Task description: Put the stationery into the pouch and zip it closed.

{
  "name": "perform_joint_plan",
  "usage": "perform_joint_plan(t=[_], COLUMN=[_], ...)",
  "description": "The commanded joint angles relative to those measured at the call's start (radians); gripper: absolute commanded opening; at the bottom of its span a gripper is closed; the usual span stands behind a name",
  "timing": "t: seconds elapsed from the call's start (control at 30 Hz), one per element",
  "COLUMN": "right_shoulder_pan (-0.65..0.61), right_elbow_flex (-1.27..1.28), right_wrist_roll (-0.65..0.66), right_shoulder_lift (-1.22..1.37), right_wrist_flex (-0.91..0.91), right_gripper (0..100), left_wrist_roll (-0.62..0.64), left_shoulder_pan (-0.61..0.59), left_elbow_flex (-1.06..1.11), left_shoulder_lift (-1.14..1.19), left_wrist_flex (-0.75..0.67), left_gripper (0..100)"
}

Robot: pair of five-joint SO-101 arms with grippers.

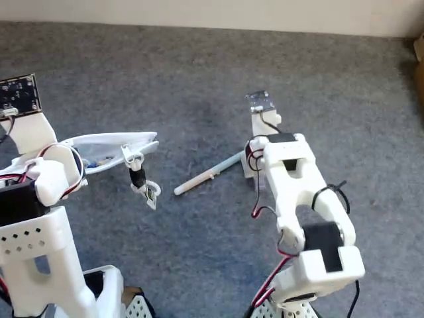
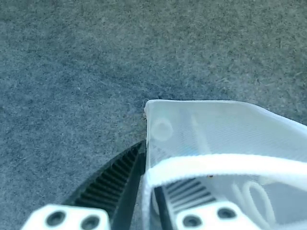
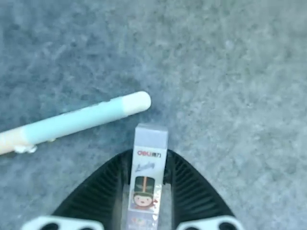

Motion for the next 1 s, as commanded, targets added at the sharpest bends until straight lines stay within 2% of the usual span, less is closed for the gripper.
perform_joint_plan(t=[0.0,0.4,0.7,0.97], right_shoulder_pan=[-0.021,-0.097,-0.097,-0.176], right_elbow_flex=[-0.016,0.166,0.297,0.367], right_wrist_roll=[-0.005,-0.002,-0.002,-0.006], right_shoulder_lift=[-0.130,-0.449,-0.739,-0.924], right_wrist_flex=[0.047,0.042,0.041,0.041], right_gripper=[0.5,0.6,0.6,0.5], left_wrist_roll=[-0.006,-0.006,-0.006,-0.006], left_shoulder_pan=[-0.008,-0.008,-0.008,-0.008], left_elbow_flex=[0.002,0.002,0.002,0.002], left_shoulder_lift=[0.013,0.013,0.013,0.013], left_wrist_flex=[-0.023,-0.023,-0.023,-0.023], left_gripper=[1,1,1,1])
